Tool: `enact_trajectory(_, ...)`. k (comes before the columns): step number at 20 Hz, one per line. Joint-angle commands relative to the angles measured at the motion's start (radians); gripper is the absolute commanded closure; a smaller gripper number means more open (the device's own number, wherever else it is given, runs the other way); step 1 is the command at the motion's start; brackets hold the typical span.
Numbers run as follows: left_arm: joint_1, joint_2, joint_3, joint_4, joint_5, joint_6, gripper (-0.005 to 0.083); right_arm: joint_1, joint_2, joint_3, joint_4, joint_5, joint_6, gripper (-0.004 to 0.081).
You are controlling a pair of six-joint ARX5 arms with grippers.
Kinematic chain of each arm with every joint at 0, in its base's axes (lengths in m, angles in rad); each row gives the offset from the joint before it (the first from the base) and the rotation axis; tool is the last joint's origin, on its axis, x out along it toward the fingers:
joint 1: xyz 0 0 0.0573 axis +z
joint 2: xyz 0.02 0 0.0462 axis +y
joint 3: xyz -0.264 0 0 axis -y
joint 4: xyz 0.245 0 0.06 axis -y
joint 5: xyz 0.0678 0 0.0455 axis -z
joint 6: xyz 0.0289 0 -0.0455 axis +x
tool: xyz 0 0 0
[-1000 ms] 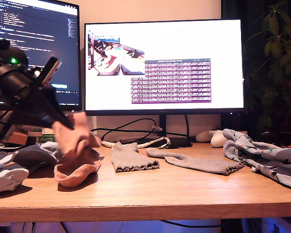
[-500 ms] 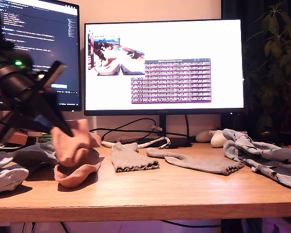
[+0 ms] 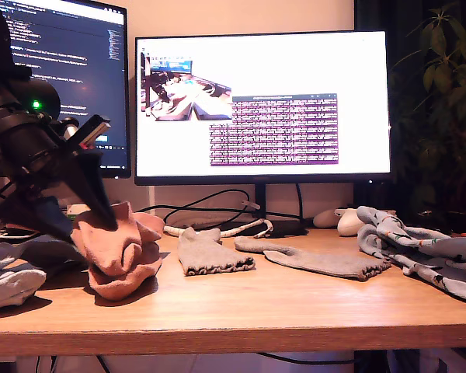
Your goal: Pair up the socks based on colour and pattern, by placing them on top of one another
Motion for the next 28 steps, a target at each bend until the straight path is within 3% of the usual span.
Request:
enact_trajectory(1, 0.002, 0.024, 0.000, 0.020, 0.003, 0.018, 0.0356, 0.005, -0.008, -0.027, 0.015, -0.008, 0.004, 0.0781)
enact_trajectory(3, 0.002, 0.024, 0.019, 0.003, 0.019, 0.024, 0.0303, 0.005, -0.008, -0.027, 0.020, -0.012, 0.003, 0.0781)
enact_trajectory(9, 0.002, 0.023, 0.147, -0.128, 0.014, 0.076, 0.0303, 0.005, -0.008, -0.027, 0.020, -0.036, 0.003, 0.0781)
enact_trajectory(13, 0.002, 0.023, 0.199, -0.194, -0.060, 0.122, 0.0319, 0.005, -0.008, -0.027, 0.020, -0.039, 0.002, 0.0781)
enact_trajectory(16, -0.003, 0.023, 0.200, -0.219, -0.135, 0.170, 0.0448, 0.005, -0.008, -0.027, 0.020, -0.039, -0.001, 0.0781)
enact_trajectory(20, -0.014, 0.023, 0.200, -0.251, -0.177, 0.238, 0.0735, 0.005, -0.008, -0.027, 0.020, -0.039, -0.001, 0.0781)
enact_trajectory(23, -0.034, 0.023, 0.198, -0.248, -0.233, 0.289, 0.0797, 0.005, -0.008, -0.027, 0.019, -0.039, -0.001, 0.0781)
enact_trajectory(25, -0.048, 0.024, 0.197, -0.241, -0.288, 0.289, 0.0797, 0.005, -0.008, -0.027, 0.019, -0.039, -0.001, 0.0781)
enact_trajectory(28, -0.051, 0.037, 0.187, -0.211, -0.299, 0.283, 0.0798, 0.005, -0.008, -0.027, 0.020, -0.039, -0.001, 0.0781)
